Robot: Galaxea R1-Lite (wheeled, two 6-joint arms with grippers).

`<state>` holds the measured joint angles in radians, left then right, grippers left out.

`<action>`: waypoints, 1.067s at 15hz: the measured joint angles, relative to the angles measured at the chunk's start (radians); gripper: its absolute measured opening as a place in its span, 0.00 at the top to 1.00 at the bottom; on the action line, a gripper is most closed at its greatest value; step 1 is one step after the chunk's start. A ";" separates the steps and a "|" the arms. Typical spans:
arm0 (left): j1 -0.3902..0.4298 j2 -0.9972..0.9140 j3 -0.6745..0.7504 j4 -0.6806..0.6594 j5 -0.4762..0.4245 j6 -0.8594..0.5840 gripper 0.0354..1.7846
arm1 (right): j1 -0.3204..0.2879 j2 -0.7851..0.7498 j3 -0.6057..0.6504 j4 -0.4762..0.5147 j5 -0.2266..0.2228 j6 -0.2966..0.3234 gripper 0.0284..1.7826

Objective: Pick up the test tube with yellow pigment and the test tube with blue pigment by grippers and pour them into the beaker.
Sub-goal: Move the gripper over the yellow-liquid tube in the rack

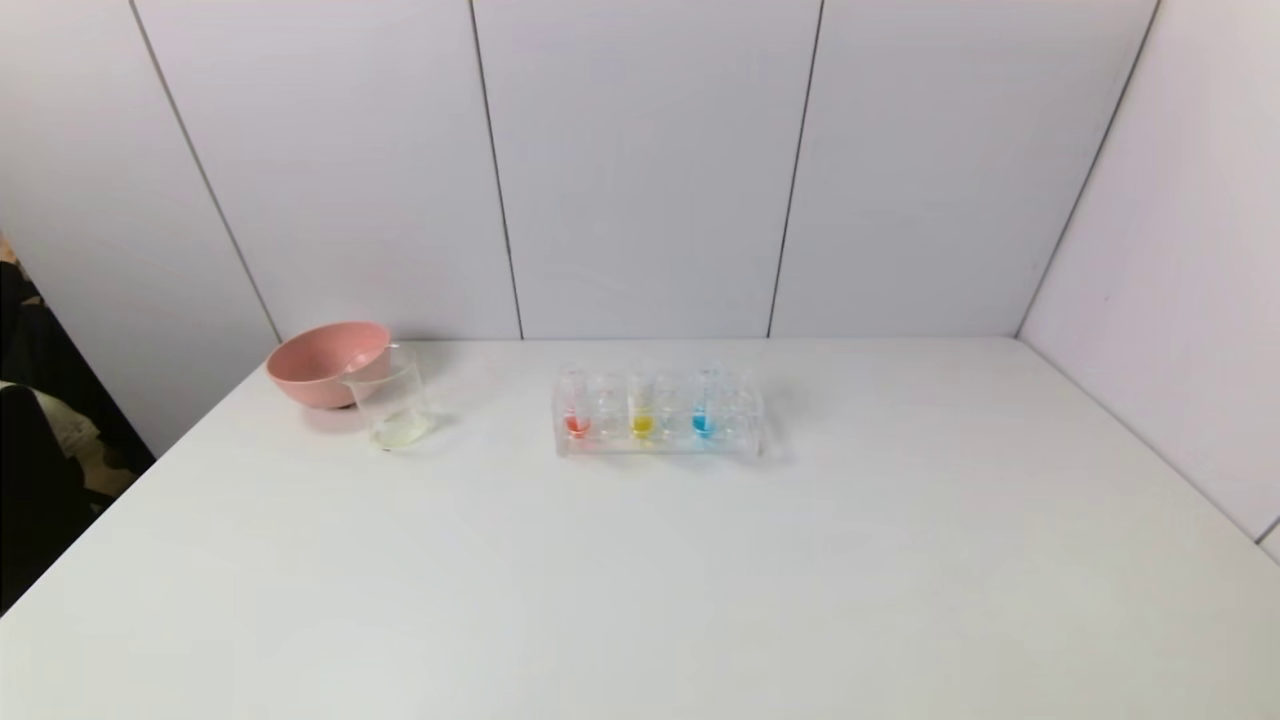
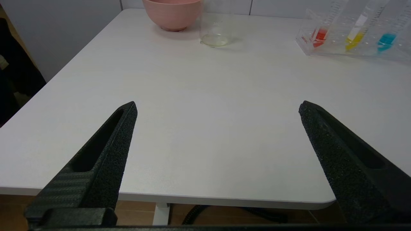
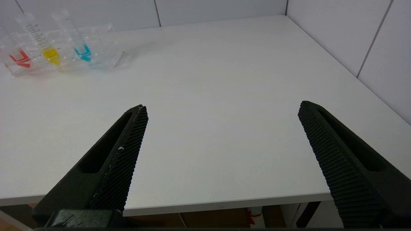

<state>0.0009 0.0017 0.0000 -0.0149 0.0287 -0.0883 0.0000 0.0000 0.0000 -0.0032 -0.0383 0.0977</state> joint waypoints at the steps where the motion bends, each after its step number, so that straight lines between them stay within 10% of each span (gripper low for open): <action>1: 0.000 0.000 0.000 0.000 0.000 0.000 0.01 | 0.000 0.000 0.000 0.000 0.000 0.000 0.04; 16: -0.002 0.066 -0.234 0.166 -0.026 -0.016 0.01 | 0.000 0.000 0.000 0.000 0.000 0.000 0.04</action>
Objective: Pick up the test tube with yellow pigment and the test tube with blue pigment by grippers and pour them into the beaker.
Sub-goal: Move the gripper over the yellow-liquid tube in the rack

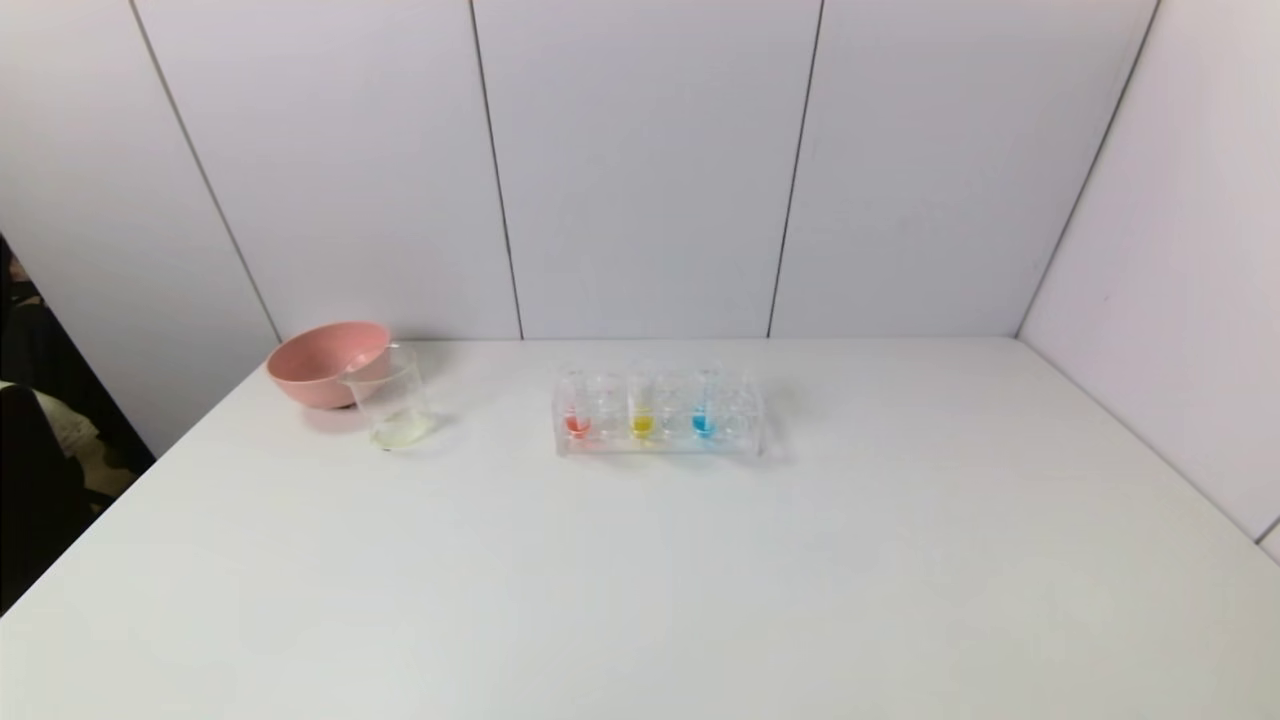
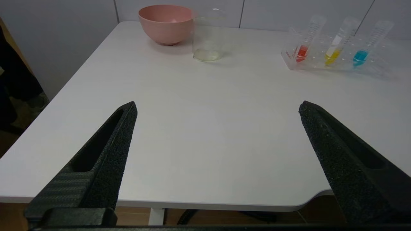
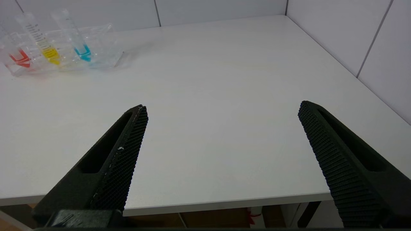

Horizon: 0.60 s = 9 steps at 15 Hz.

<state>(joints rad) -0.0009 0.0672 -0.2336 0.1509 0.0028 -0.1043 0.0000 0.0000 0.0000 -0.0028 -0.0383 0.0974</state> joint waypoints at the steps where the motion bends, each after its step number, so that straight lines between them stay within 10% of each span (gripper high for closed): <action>1: 0.000 0.040 -0.044 0.004 -0.006 0.000 0.01 | 0.000 0.000 0.000 0.000 0.000 0.000 0.04; 9: -0.011 0.639 -0.347 -0.323 -0.021 0.010 0.01 | 0.000 0.000 0.000 0.000 0.000 0.000 0.04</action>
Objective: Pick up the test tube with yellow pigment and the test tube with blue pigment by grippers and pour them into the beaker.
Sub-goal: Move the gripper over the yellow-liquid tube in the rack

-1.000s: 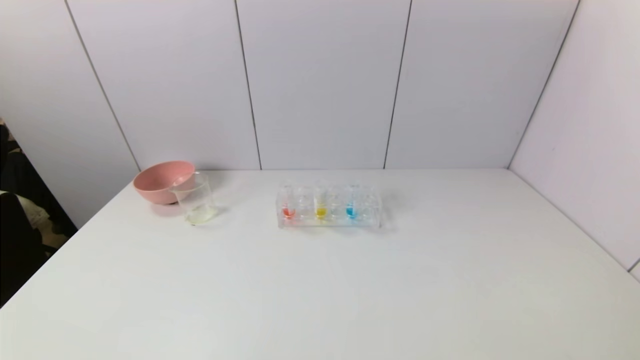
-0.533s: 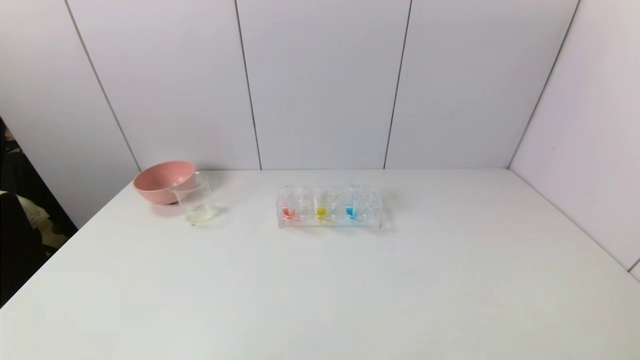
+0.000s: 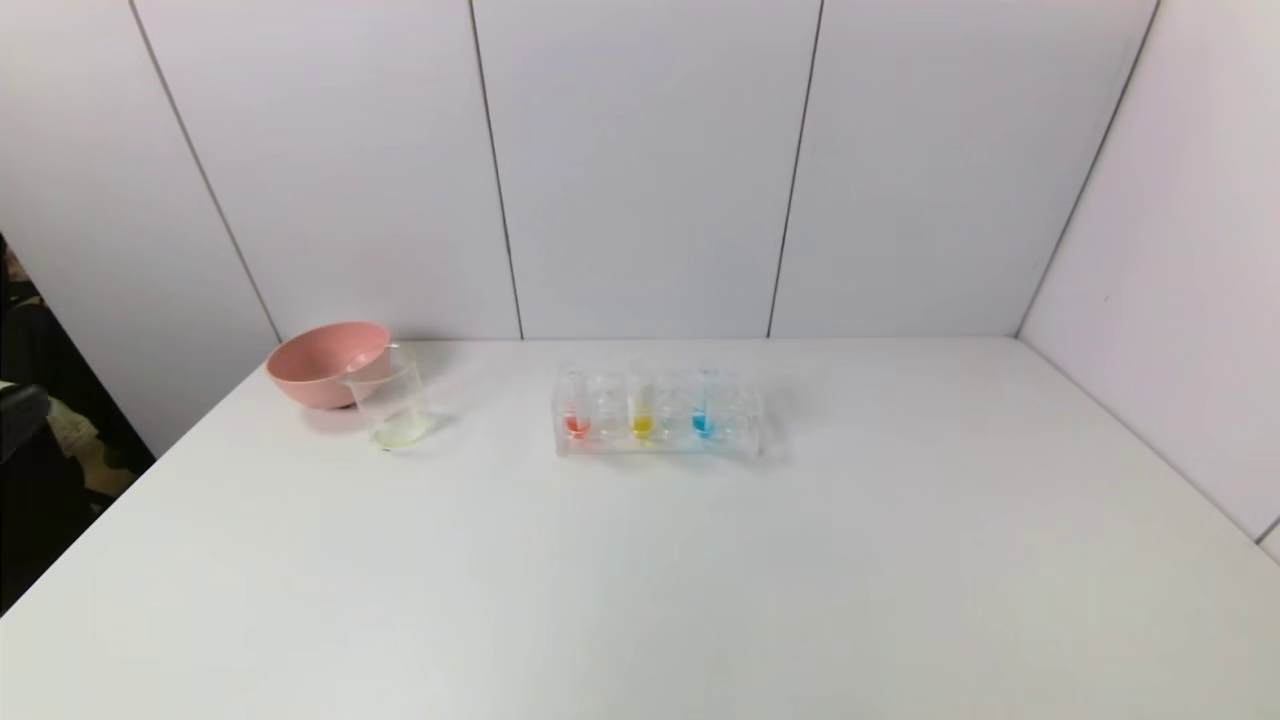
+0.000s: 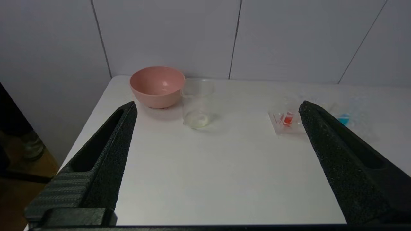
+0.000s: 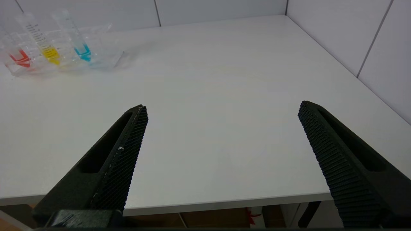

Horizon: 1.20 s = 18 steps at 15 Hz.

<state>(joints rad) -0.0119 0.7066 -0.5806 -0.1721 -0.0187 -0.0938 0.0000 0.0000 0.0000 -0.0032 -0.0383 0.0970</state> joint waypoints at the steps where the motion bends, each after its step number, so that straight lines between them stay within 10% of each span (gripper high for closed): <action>1: -0.008 0.086 -0.022 -0.074 0.000 0.000 0.01 | 0.000 0.000 0.000 0.000 0.000 0.000 0.04; 8: -0.193 0.590 -0.139 -0.473 0.096 0.000 0.01 | 0.000 0.000 0.000 0.000 0.000 0.000 0.04; 18: -0.608 1.063 -0.216 -0.893 0.501 -0.004 0.01 | 0.000 0.000 0.000 0.000 0.000 0.000 0.04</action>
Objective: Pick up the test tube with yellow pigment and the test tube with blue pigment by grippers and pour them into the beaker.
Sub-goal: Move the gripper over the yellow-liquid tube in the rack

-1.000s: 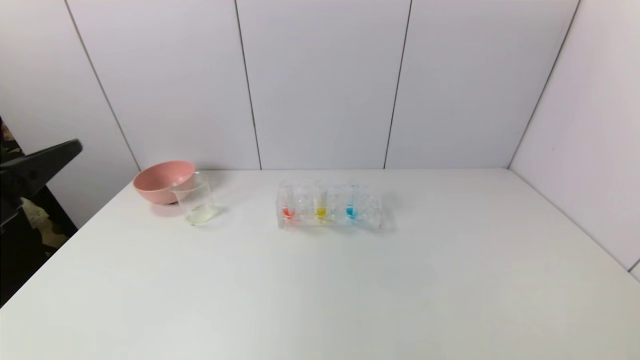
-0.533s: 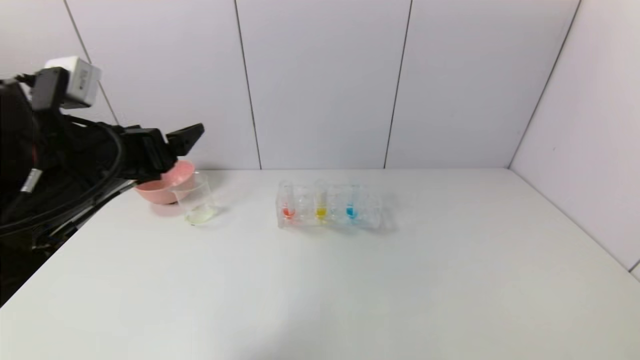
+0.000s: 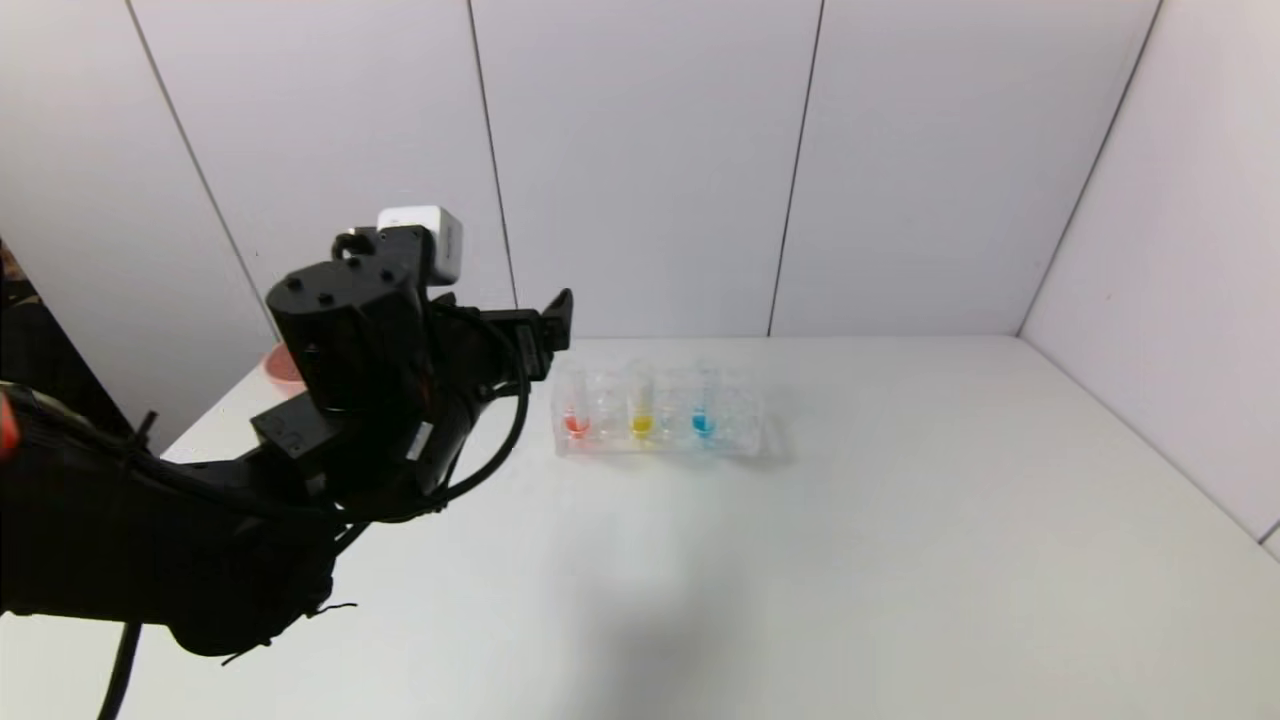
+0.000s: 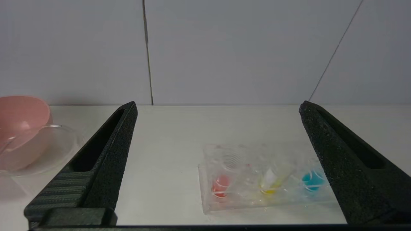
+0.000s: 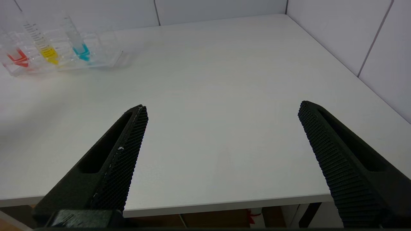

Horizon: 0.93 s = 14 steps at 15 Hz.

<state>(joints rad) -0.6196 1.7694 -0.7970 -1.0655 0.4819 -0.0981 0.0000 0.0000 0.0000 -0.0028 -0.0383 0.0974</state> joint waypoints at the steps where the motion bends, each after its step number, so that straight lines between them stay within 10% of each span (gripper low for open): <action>1: -0.029 0.022 -0.003 -0.006 0.020 0.001 0.01 | 0.000 0.000 0.000 0.000 0.000 -0.001 0.04; 14: -0.182 0.285 -0.008 -0.206 0.128 -0.003 0.01 | 0.000 0.000 0.000 0.000 0.000 0.000 0.04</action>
<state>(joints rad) -0.8019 2.0543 -0.8049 -1.2711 0.6100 -0.1009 0.0000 0.0000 0.0000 -0.0032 -0.0383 0.0970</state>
